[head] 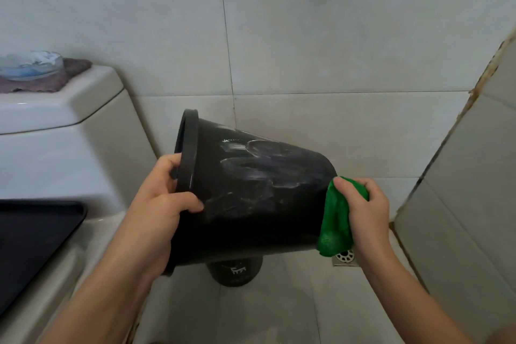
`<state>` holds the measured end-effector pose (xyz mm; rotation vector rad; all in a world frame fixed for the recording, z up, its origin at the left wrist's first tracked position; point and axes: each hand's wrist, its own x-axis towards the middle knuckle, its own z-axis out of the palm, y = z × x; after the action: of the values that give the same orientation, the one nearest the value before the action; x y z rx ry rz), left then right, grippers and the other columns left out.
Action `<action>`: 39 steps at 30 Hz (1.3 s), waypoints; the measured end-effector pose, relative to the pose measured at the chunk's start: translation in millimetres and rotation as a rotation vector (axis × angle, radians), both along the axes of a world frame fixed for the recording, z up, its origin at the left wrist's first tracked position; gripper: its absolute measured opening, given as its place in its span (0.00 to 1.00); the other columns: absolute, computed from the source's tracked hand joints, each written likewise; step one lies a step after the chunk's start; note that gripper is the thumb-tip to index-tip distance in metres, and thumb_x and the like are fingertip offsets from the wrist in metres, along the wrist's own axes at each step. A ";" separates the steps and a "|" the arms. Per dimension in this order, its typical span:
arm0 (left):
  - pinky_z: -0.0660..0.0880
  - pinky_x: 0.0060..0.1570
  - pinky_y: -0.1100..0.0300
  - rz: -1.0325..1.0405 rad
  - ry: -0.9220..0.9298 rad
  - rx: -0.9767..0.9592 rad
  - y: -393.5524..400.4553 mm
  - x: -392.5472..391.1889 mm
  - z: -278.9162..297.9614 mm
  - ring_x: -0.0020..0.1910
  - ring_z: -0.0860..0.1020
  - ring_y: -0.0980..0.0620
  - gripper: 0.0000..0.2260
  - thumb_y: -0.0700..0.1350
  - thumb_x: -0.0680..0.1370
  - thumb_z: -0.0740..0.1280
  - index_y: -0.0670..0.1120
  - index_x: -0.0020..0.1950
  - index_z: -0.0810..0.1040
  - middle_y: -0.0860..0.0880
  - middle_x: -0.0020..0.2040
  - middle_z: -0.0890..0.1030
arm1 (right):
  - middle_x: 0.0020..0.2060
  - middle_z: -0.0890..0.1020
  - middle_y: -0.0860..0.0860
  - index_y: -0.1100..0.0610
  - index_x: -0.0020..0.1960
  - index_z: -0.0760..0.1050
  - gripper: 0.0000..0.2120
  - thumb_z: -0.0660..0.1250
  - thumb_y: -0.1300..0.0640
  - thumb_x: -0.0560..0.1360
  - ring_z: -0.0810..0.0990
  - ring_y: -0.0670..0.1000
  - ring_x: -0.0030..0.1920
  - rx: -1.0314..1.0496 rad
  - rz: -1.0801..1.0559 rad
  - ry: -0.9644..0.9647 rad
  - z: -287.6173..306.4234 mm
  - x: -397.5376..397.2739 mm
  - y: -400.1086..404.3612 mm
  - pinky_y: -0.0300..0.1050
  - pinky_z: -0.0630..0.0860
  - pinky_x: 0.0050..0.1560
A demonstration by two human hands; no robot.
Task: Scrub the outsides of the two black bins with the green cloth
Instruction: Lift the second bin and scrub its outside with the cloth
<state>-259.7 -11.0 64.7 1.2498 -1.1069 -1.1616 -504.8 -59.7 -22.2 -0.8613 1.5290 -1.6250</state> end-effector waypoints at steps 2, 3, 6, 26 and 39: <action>0.69 0.30 0.58 -0.003 0.009 0.048 -3.7 2.2 -0.3 0.33 0.76 0.49 0.22 0.25 0.62 0.56 0.45 0.47 0.77 0.50 0.31 0.79 | 0.37 0.80 0.49 0.54 0.44 0.76 0.07 0.73 0.54 0.72 0.78 0.49 0.39 0.005 0.012 0.012 -1.5 4.1 1.0 0.44 0.72 0.37; 0.69 0.29 0.59 -0.019 0.012 0.069 -5.0 1.8 0.0 0.32 0.76 0.49 0.21 0.28 0.60 0.57 0.43 0.47 0.78 0.49 0.32 0.79 | 0.37 0.80 0.49 0.54 0.44 0.76 0.08 0.73 0.54 0.73 0.78 0.50 0.39 0.011 0.015 0.021 -2.3 5.7 1.6 0.44 0.72 0.37; 0.76 0.37 0.56 -0.026 0.051 0.115 -9.7 -2.5 0.2 0.36 0.84 0.48 0.13 0.34 0.68 0.67 0.43 0.50 0.81 0.47 0.39 0.86 | 0.38 0.80 0.50 0.53 0.44 0.75 0.08 0.74 0.52 0.72 0.79 0.51 0.40 0.033 -0.012 0.072 -7.5 7.2 1.6 0.46 0.74 0.40; 0.81 0.44 0.56 -0.159 0.215 0.075 10.8 -27.7 -9.6 0.51 0.85 0.46 0.19 0.36 0.67 0.71 0.47 0.57 0.82 0.45 0.52 0.86 | 0.65 0.76 0.56 0.54 0.56 0.75 0.17 0.67 0.43 0.74 0.75 0.50 0.65 -0.654 0.055 0.878 -15.5 58.4 36.2 0.35 0.69 0.65; 0.81 0.33 0.60 -0.100 0.302 0.086 20.6 -16.0 -6.7 0.41 0.86 0.46 0.13 0.38 0.64 0.66 0.49 0.42 0.87 0.43 0.47 0.87 | 0.62 0.76 0.50 0.55 0.55 0.77 0.21 0.64 0.41 0.71 0.74 0.46 0.60 -0.359 -0.140 0.756 -3.0 19.1 3.2 0.28 0.65 0.56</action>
<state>-275.6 9.6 58.0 1.0501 -0.9094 -1.4342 -485.7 -56.5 -25.2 -1.7450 1.8347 -1.8113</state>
